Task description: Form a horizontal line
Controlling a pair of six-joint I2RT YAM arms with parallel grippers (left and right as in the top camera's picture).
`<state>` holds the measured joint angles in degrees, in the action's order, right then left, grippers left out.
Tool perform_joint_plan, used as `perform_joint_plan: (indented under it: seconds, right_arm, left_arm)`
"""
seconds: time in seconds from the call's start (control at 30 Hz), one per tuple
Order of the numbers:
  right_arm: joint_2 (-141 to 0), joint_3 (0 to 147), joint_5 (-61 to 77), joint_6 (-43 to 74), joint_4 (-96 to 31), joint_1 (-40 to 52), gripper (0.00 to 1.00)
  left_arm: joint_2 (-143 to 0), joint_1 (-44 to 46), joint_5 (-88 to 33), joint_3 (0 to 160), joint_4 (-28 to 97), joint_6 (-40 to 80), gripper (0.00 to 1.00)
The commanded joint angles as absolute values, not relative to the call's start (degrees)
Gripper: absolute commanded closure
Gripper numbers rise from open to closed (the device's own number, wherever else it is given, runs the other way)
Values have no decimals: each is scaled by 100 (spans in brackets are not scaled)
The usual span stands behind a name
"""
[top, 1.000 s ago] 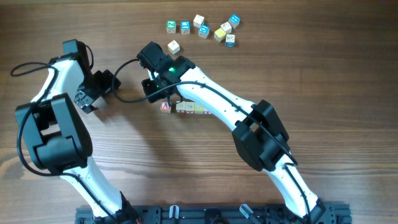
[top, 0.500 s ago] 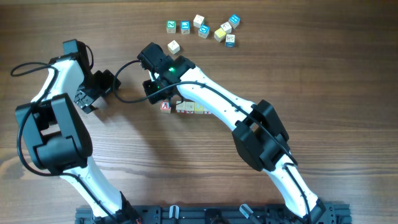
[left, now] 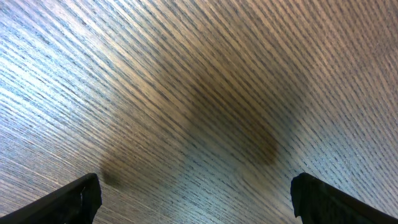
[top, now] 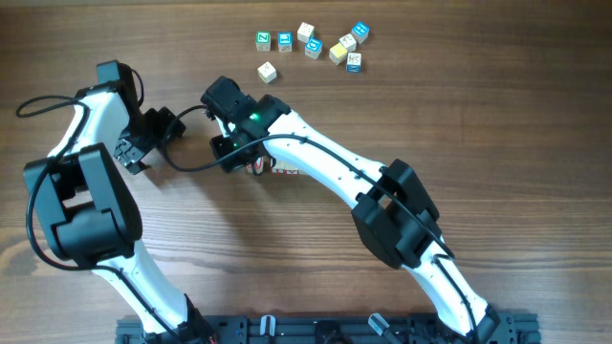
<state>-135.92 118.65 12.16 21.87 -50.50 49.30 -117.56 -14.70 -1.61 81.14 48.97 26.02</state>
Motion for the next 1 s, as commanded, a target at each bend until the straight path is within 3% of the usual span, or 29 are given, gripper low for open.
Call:
perform_joint_plan:
  seconds: [0.0, 0.97]
  right_arm:
    - [-13745, 11837, 838, 2250, -5162, 4917, 96]
    - [-13931, 11837, 187, 2425, -5190, 4899, 96]
  left_arm:
    - [-11819, -1490, -209, 8099, 4882, 2576, 0]
    - [-11819, -1490, -209, 8099, 4882, 2578, 0]
